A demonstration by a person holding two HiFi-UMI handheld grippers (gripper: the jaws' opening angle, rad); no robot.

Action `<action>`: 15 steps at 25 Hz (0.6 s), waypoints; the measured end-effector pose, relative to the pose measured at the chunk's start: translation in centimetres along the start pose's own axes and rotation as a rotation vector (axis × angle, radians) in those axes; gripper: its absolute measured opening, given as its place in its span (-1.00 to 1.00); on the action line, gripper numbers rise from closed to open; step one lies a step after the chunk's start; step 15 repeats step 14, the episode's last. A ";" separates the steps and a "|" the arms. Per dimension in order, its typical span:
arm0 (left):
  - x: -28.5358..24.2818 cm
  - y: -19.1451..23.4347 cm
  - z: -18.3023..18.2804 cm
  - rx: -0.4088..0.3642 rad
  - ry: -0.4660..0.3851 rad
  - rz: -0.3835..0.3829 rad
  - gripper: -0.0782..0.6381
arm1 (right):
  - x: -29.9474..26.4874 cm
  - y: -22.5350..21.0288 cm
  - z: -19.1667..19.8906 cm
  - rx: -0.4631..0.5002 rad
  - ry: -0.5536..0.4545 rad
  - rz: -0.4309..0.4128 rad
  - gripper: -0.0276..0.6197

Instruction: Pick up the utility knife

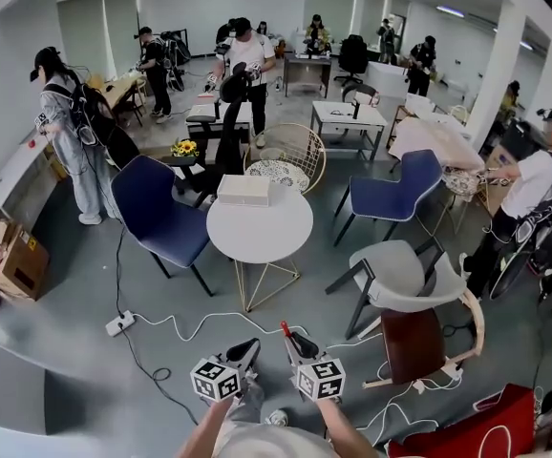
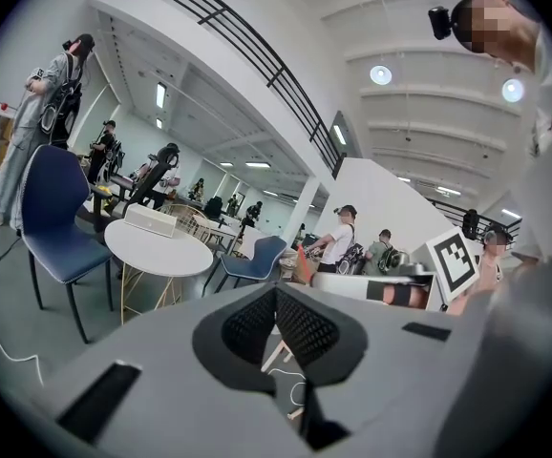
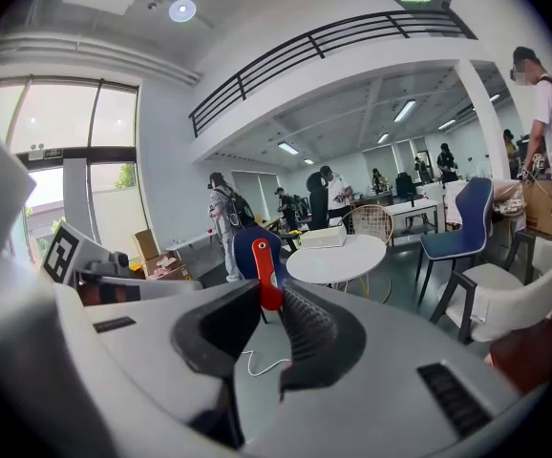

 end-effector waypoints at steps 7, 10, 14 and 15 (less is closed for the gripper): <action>0.4 0.1 0.4 0.002 0.000 0.000 -0.75 | 0.2 0.1 0.7 0.006 0.011 0.003 -0.66; 0.4 0.2 0.5 0.009 0.004 -0.003 -0.75 | 0.0 0.4 0.7 0.012 0.019 -0.003 -0.66; 0.4 0.3 0.6 0.012 0.009 -0.001 -0.75 | -0.2 0.8 0.8 0.016 0.027 -0.009 -0.66; 0.4 0.3 0.6 0.012 0.009 -0.001 -0.75 | -0.2 0.8 0.8 0.016 0.027 -0.009 -0.66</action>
Point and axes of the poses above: the fingertips, and each gripper's own axes: x backward along the fingers, y to its left, z out of its underside, the point moved 1 cm from there along x, backward along the fingers, and after that the axes turned 12 degrees about -z, right-handed, at the moved point
